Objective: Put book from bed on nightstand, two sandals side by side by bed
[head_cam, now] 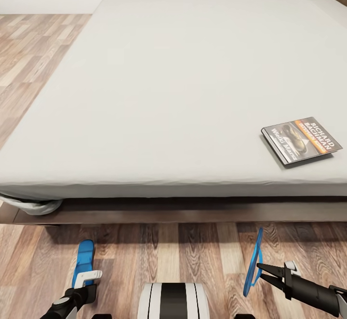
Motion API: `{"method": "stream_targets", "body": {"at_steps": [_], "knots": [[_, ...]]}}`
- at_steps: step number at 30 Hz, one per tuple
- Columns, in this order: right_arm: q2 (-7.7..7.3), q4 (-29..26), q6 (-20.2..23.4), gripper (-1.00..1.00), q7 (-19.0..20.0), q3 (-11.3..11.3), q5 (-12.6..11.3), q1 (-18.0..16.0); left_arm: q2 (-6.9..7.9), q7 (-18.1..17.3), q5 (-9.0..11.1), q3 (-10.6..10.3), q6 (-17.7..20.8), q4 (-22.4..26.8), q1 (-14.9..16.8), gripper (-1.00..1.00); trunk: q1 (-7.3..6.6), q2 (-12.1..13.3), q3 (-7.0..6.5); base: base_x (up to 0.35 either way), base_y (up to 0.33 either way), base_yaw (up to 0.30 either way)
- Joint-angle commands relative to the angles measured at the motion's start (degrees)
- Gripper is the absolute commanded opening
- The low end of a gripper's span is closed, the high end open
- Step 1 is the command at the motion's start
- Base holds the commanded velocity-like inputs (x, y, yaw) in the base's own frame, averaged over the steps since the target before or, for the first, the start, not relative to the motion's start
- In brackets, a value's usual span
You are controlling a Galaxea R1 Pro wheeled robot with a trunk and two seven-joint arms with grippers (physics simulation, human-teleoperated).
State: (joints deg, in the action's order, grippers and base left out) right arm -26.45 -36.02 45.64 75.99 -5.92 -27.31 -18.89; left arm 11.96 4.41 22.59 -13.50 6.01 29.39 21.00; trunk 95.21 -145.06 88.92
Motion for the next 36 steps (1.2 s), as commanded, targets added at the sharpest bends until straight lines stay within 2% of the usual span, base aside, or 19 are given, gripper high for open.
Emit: {"method": "stream_targets", "body": {"at_steps": [1,7,16,20,29,36], "knots": [[-0.01,0.0,0.5,-1.0,-0.1,0.0,-0.2,0.0,0.08,0.5,0.5,-0.5,0.2,0.1,0.0,-1.0,-0.01,0.0,0.03,0.0,0.0,0.0],[-0.01,0.0,0.5,-1.0,-0.1,0.0,-0.2,0.0,0.08,0.5,0.5,-0.5,0.2,0.1,0.0,-1.0,-0.01,0.0,0.03,0.0,0.0,0.0],[-0.01,0.0,0.5,-1.0,-0.1,0.0,-0.2,0.0,0.08,0.4,0.5,-0.5,0.2,0.1,0.0,-1.0,0.22,-0.1,2.03,0.0,0.0,0.0],[-0.01,0.0,0.5,-1.0,-0.1,0.0,-0.2,0.0,0.08,0.4,0.5,-0.5,0.2,0.1,0.0,-1.0,0.22,-0.1,2.03,0.0,0.0,0.0],[-0.01,0.0,0.5,-1.0,-0.1,0.0,-0.2,0.0,0.17,0.3,0.6,-0.5,0.2,0.1,0.0,-1.0,0.45,-0.3,4.02,0.0,0.0,0.0],[-0.01,0.0,0.5,-1.0,-0.1,0.0,-0.2,0.0,0.25,0.3,0.5,-0.5,0.0,0.1,0.0,-1.0,0.45,-0.3,4.02,0.0,0.0,0.0]]}}
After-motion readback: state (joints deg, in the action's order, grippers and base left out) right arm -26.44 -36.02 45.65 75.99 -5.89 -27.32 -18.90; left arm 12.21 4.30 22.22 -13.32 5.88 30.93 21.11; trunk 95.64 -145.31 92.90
